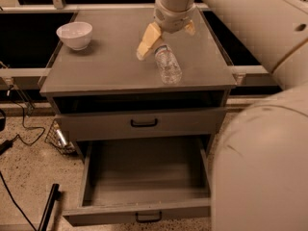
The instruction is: Place water bottle into middle drawer
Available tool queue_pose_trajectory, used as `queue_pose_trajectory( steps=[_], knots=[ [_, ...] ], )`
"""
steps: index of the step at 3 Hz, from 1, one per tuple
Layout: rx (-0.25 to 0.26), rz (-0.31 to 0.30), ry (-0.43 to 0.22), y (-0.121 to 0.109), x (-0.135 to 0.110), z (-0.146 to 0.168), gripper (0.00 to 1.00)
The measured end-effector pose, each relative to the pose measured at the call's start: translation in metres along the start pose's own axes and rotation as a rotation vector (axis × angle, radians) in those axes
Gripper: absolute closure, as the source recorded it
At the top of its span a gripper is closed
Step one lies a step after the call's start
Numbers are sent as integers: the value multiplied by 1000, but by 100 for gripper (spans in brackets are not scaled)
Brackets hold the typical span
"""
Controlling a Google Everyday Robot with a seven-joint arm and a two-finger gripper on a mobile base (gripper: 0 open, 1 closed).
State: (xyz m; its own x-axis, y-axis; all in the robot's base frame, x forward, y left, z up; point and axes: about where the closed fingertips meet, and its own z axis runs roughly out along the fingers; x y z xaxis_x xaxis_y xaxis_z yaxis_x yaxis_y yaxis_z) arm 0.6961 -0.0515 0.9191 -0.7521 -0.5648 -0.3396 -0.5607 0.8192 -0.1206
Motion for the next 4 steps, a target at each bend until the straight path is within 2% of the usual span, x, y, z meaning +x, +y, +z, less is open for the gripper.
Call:
queue_pose_trajectory(
  steps=[1,2,3,4],
  knots=[
    [18,135,21,-8,-11,18,0],
    [31,212,39,-11,-15,28,0],
    [16,262,56,-13,-14,41,0],
    [-11,280,81,-8,-7,59,0]
  ],
)
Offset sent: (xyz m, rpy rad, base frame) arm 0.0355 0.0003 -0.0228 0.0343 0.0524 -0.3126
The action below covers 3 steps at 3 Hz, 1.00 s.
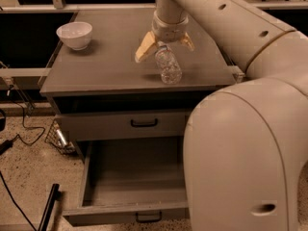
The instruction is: Place water bottle into middle drawer
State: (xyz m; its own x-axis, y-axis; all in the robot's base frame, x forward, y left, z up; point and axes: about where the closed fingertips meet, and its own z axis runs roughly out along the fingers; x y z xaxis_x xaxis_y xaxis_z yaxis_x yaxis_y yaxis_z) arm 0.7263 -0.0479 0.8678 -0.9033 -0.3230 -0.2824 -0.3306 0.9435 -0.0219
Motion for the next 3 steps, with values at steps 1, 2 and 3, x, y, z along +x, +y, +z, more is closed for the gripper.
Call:
queue_pose_trajectory(
  steps=[1,2,3],
  knots=[
    [-11,0,22,3,6,10,0],
    [-21,-7,46,8,14,20,0],
    [-29,-20,55,11,20,27,17]
  ],
)
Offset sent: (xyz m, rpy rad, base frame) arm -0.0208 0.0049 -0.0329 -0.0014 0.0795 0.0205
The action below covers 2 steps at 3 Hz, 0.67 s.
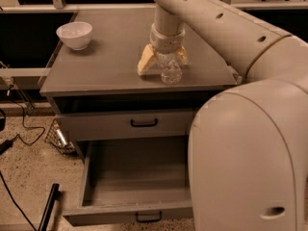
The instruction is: Place water bottle into middle drawer
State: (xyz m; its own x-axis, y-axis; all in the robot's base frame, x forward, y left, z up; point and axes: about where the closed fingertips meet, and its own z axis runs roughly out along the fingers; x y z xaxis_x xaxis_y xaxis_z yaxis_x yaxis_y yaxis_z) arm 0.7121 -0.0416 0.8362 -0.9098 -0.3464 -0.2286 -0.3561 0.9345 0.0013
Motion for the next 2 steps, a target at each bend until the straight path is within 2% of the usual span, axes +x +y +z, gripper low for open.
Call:
queue_pose_trajectory(
  steps=[1,2],
  knots=[
    [-5,-17,-5,2,4,2,48],
    [-5,-17,-5,2,4,2,72]
  ],
)
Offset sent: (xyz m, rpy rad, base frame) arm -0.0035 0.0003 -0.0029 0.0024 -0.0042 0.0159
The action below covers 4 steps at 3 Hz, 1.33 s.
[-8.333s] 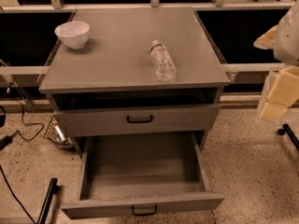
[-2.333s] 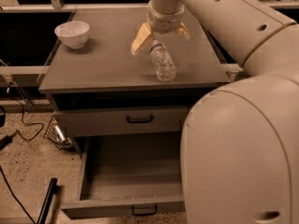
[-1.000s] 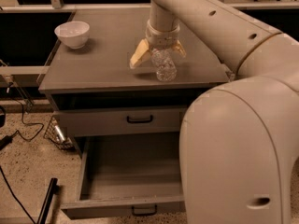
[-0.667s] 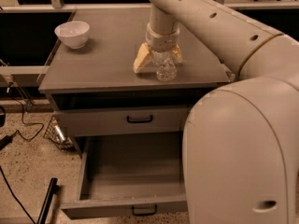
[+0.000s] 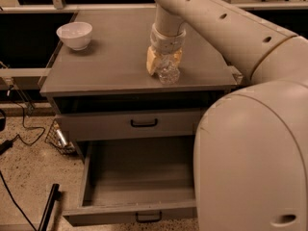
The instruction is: Place water bottle into middle drawer
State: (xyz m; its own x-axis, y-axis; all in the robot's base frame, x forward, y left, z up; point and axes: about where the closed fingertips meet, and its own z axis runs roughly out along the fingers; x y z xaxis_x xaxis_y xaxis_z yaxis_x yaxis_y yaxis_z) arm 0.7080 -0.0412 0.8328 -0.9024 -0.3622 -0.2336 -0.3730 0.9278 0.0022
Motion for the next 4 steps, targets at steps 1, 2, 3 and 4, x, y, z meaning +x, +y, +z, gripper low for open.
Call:
queue_pose_trajectory(
  steps=[1,2,3,4],
  knots=[
    [0,0,0,0,0,0,100],
    [0,0,0,0,0,0,100],
    [0,0,0,0,-1,-6,100],
    [-19,-37,-58,-2,9,-38,100]
  ],
)
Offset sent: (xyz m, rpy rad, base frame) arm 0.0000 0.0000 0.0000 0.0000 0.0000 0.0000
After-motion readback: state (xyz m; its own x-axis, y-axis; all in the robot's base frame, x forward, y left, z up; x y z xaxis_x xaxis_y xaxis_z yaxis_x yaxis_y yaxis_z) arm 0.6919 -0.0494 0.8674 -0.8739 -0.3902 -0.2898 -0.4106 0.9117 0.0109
